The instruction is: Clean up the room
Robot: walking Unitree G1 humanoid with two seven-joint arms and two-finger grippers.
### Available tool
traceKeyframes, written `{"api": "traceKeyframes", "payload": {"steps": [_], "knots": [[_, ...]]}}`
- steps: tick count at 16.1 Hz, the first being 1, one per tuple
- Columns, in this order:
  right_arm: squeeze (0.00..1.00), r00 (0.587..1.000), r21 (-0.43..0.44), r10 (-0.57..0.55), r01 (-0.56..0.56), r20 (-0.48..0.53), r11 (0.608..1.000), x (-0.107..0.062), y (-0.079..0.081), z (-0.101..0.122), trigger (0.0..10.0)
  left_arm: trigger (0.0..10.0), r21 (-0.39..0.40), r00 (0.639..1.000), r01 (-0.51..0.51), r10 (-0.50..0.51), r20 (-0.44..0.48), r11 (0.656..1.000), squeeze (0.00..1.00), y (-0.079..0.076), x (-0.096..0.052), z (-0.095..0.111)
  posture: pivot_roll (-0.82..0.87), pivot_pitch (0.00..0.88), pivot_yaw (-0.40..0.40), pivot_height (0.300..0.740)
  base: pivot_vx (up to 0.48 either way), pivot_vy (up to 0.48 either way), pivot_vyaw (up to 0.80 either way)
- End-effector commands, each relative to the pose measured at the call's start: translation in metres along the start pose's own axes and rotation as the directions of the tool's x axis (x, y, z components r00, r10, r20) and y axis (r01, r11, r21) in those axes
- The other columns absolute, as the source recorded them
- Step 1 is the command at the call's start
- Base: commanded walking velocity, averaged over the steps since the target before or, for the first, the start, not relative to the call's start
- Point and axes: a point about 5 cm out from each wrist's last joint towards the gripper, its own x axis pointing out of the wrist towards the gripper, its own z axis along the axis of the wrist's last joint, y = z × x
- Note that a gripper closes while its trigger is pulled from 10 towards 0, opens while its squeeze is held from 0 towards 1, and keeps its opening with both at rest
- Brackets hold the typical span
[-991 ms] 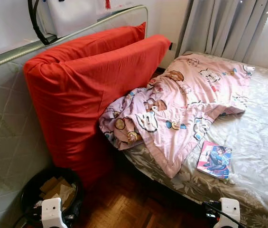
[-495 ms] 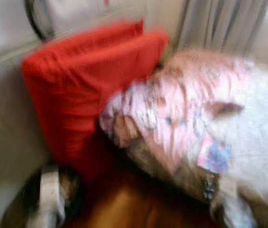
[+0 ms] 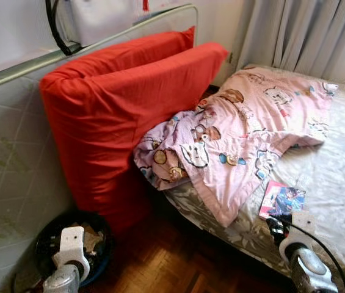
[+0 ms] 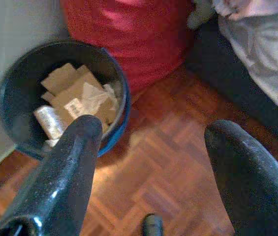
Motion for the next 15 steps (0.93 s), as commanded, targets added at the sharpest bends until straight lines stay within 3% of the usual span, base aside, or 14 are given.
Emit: {"api": "traceKeyframes", "payload": {"steps": [1,4,8,12,15], "knots": [[0.00,0.995,-0.008,-0.012,0.011,-0.095,1.000,-0.007,-0.001,-0.022,10.0,10.0,0.018,0.995,-0.018,0.019,-0.094,1.000,0.00,0.002,-0.006,-0.022,-0.04,0.000,-0.018,0.740,0.000,0.000,0.00],[0.00,0.973,-0.018,-0.040,0.037,-0.226,0.999,-0.021,-0.005,-0.056,10.0,10.0,0.035,0.981,-0.058,0.063,-0.185,0.998,0.00,0.005,-0.016,-0.048,-0.04,0.000,-0.017,0.740,0.000,0.000,0.00],[0.00,0.941,-0.009,-0.071,0.072,-0.330,0.997,-0.042,-0.013,-0.088,10.0,10.0,0.042,0.975,-0.054,0.062,-0.213,0.998,0.00,0.003,-0.020,-0.057,-0.02,0.000,-0.010,0.740,0.000,0.000,0.00],[0.00,0.936,-0.004,-0.085,0.089,-0.341,0.996,-0.045,-0.016,-0.092,10.0,10.0,0.055,0.970,-0.044,0.056,-0.238,0.998,0.00,0.002,-0.024,-0.066,-0.02,0.000,-0.010,0.740,0.000,0.000,0.00],[0.00,0.944,0.008,-0.089,0.097,-0.316,0.995,-0.040,-0.015,-0.084,10.0,10.0,0.045,0.963,-0.058,0.067,-0.261,0.997,0.00,0.010,-0.026,-0.069,-0.02,0.000,-0.009,0.740,0.000,0.000,0.00]]}}
